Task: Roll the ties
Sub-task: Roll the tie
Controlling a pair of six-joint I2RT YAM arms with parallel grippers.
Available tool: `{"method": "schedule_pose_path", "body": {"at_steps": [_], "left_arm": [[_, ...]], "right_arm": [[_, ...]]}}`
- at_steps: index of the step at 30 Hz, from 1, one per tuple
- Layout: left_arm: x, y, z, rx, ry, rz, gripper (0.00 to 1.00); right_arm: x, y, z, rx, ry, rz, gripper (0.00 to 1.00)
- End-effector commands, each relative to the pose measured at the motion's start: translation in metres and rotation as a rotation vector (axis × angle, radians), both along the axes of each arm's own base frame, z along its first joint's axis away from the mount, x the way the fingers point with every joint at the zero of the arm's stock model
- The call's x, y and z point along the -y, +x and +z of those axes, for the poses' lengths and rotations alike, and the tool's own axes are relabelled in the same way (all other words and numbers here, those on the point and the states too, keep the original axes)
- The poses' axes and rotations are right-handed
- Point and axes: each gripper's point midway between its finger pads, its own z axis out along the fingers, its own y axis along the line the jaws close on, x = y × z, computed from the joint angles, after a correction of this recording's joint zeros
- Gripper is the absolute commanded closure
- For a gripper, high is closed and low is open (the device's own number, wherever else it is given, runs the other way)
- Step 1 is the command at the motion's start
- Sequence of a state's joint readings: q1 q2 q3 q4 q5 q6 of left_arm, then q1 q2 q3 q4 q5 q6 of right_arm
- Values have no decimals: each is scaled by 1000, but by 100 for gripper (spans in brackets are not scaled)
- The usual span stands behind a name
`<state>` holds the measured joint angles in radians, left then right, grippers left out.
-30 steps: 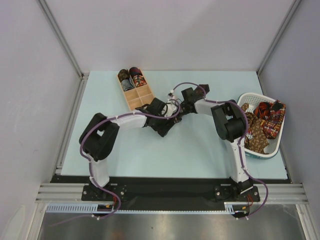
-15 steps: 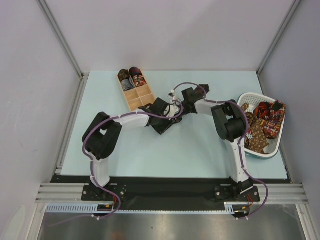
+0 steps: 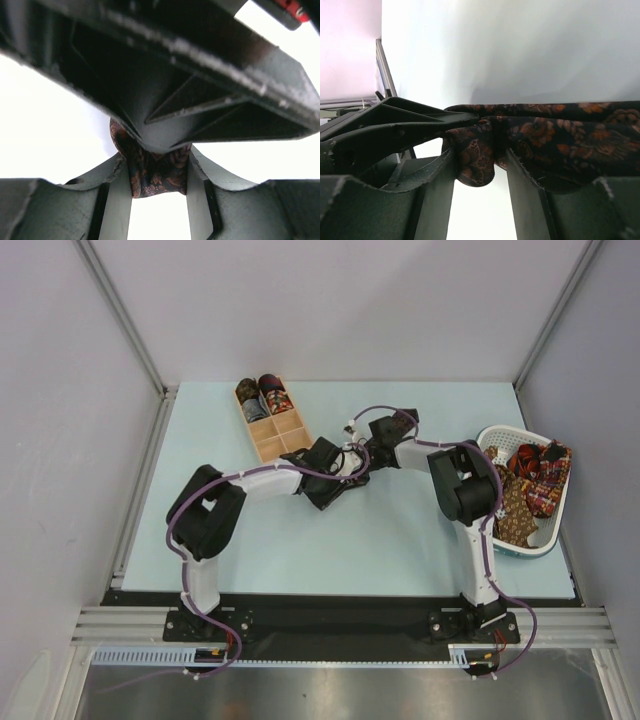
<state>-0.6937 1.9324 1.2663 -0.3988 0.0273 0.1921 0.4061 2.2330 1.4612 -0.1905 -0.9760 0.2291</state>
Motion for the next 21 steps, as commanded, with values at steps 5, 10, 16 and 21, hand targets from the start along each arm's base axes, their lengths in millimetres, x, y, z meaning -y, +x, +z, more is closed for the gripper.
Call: {"method": "schedule_pose_path", "body": {"at_steps": [5,10,16,21], "left_arm": [[-8,-8,-4,-48,48,25,50],[1,-3,4,-44,16,27,32],[12,9,17,-20,-6,18,21],[19,16,17,-18,-9,7,21]], "right_arm": [[4,11,7,55,-6,-29,64],[-2,6,1,42,-19,-2,71],[-9,-1,-1,27,-20,32,75],[-15,-10,-8,6,-32,69,77]]}}
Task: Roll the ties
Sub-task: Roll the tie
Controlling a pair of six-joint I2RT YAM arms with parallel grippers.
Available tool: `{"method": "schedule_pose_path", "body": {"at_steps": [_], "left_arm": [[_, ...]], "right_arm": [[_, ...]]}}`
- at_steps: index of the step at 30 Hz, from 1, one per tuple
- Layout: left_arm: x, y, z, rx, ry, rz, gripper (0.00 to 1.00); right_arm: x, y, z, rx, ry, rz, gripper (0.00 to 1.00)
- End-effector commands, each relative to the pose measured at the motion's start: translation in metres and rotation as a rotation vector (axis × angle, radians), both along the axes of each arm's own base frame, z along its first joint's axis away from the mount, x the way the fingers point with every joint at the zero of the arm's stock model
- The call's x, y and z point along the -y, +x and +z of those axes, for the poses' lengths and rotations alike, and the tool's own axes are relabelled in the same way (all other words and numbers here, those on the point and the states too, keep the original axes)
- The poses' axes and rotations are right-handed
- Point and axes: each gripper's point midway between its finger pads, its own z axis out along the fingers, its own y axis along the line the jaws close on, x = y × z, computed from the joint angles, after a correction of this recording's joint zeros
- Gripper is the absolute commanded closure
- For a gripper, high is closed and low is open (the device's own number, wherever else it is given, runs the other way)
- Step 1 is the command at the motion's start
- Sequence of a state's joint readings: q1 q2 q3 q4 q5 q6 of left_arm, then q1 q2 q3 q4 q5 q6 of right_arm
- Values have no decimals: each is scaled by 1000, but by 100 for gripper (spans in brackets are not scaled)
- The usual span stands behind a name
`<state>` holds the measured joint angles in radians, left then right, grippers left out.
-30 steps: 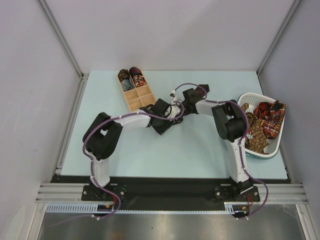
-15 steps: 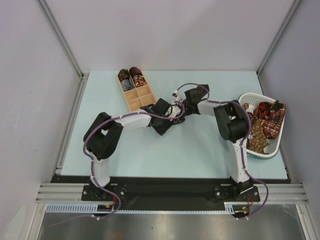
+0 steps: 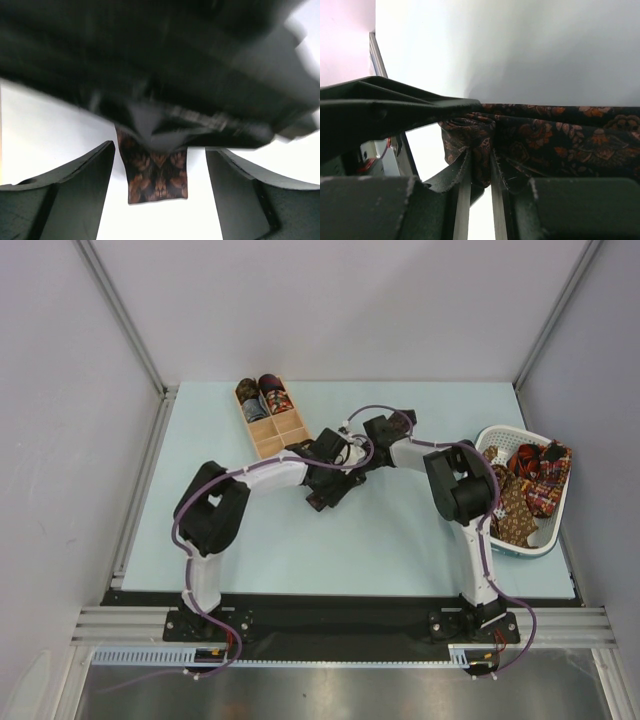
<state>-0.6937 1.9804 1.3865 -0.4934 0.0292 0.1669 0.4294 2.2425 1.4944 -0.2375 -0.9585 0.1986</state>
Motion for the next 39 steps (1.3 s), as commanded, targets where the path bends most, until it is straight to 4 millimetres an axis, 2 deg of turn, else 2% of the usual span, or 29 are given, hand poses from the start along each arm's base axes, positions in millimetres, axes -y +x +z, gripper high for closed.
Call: {"method": "schedule_pose_path", "body": {"at_steps": [1,8,12,15,16,18,21,23,31,33,34,36,37,39], "left_arm": [[9,6,6,4,-8,-15,21],[-2,3,-7,-22,17,6,37],[-10,3,-13,-26,46,20,33],[-11,1,-15,-44,41,17,39],[-12,0,-16,-47,43,20,45],[-14,1,-16,-52,41,25,51],[-17,-3,-18,-62,43,28,55],[-20,-4,-20,-67,42,36,55],[-23,-4,-24,-84,25,42,57],[-23,-3,-24,-82,22,46,57],[-23,-3,-24,-82,22,46,57],[-21,-4,-23,-81,12,44,57],[-21,-3,-23,-82,11,46,57],[-19,-4,-22,-85,3,42,57]], "right_arm": [[-7,-7,-7,-8,-11,43,77],[-5,-5,-9,-10,-15,35,77],[-6,-5,-10,-13,-14,32,76],[-5,-4,-10,-14,-15,28,76],[-6,-4,-10,-13,-16,29,75],[-5,-4,-9,-12,-14,24,69],[-4,2,-2,15,-4,2,61],[2,7,-1,24,-7,-32,55],[28,29,21,105,40,-183,51],[41,38,27,117,47,-245,51],[44,44,39,160,64,-267,51],[58,46,35,164,48,-320,51],[67,53,40,189,55,-354,51],[80,53,46,216,43,-414,52]]}}
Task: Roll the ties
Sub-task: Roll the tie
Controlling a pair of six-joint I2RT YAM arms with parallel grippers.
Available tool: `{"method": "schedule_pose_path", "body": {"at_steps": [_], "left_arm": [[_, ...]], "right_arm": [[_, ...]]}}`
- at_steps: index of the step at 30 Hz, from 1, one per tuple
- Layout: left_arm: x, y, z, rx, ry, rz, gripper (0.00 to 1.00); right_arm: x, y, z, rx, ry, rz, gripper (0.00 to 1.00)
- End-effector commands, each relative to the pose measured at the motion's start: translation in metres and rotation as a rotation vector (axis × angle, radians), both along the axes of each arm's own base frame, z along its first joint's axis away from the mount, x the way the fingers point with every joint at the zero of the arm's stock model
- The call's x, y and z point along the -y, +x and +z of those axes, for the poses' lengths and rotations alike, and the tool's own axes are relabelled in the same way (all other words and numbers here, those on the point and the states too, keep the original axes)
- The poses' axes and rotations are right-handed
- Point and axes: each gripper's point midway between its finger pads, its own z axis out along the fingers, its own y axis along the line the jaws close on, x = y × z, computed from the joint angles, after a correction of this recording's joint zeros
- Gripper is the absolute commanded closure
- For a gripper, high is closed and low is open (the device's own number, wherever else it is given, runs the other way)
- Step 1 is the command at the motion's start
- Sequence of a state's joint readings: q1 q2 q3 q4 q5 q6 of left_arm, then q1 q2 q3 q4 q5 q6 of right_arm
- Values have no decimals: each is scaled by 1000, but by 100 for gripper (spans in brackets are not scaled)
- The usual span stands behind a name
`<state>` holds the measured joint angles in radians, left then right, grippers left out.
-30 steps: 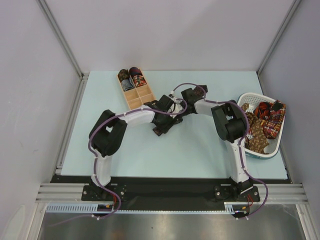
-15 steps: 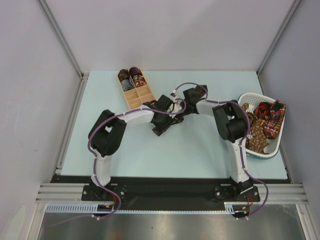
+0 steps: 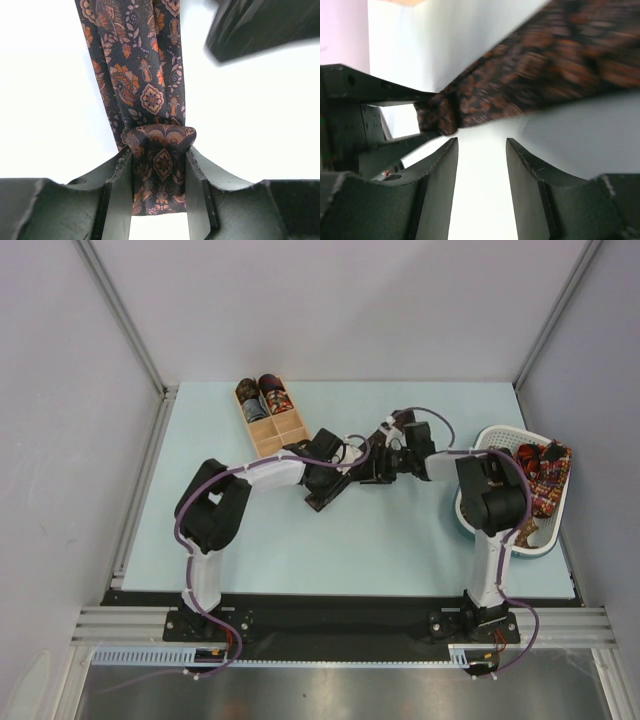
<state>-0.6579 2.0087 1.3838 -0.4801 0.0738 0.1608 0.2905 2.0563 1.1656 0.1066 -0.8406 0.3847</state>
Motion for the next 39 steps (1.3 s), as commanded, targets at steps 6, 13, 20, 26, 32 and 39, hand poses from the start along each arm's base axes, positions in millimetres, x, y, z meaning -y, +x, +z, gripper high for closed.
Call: {"method": "schedule_pose_path", "body": {"at_steps": [6,13,20,26,32,39], "left_arm": [[-16,-11,-12,-64,40,23,58],[-16,-14,-4,-83,39,51,59],[-16,-21,-3,-108,40,54,59],[-17,-30,-8,-125,64,62,60],[-16,-32,-6,-139,62,83,60],[-14,-40,-3,-175,89,103,60]], "right_arm": [[52,28,76,322,-13,-305,52],[59,-31,81,506,-193,-387,52],[31,-83,91,742,-402,-321,53],[-10,-127,88,892,-526,-140,55],[-47,-147,83,1001,-713,-39,53],[-95,-146,64,1110,-1031,115,50]]}}
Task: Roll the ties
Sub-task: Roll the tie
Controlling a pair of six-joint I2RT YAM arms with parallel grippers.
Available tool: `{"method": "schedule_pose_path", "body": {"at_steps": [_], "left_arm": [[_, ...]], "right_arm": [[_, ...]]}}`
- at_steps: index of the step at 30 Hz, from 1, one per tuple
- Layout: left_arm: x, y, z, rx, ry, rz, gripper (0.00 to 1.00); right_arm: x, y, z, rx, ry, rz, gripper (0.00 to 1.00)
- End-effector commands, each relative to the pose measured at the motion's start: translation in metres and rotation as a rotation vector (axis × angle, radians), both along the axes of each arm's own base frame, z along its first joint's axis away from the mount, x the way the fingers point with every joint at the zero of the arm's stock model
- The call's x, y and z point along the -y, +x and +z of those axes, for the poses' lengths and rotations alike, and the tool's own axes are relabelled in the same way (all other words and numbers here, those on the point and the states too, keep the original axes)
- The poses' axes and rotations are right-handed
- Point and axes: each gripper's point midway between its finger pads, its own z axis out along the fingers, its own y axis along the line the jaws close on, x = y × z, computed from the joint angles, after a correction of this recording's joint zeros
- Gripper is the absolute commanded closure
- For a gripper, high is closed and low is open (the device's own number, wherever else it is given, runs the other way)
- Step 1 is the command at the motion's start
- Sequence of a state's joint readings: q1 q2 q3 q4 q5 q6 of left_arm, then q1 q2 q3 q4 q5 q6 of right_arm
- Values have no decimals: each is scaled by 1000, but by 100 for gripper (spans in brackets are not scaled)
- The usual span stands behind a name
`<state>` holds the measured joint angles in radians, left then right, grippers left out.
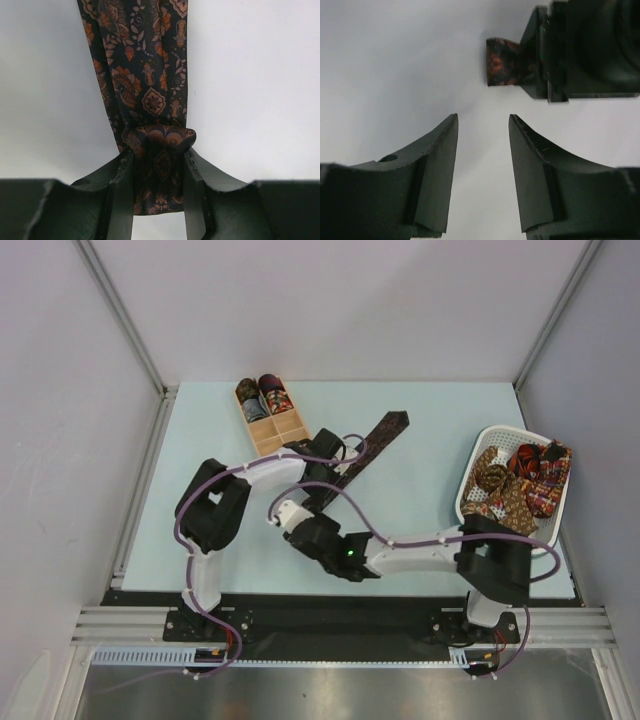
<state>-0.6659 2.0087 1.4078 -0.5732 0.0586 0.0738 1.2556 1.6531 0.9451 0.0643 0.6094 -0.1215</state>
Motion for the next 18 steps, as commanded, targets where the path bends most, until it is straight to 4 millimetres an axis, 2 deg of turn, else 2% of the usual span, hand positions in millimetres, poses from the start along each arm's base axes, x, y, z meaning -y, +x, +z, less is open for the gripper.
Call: {"method": "schedule_pose_path", "body": {"at_steps": [1,2,4,5,7,8,12,18], "left_arm": [[-8,-26,-5,-107,61,24,60],[-7,-28,-5,-112,65,26,60],[-5,-30,-5,-120,61,26,60],[-4,-31,-6,-128,60,26,60],[-1,-32,-6,-135,56,24,59],[-2,-34,-9,-148,67,24,60],[-3,-39,-12,-188,90,21,60],[-7,-40,-9,-230,142,26,59]], "right_arm": [[1,14,-12,100,-256,-67,50],[-11,18,-5,112,-250,-68,50],[-14,20,-24,99,-327,-64,49],[-23,23,-20,105,-322,-66,48],[-22,30,-25,104,-369,-84,48],[-22,32,-36,105,-405,-86,47],[-26,43,-41,118,-452,-98,46],[-21,53,-57,144,-553,-109,46]]}}
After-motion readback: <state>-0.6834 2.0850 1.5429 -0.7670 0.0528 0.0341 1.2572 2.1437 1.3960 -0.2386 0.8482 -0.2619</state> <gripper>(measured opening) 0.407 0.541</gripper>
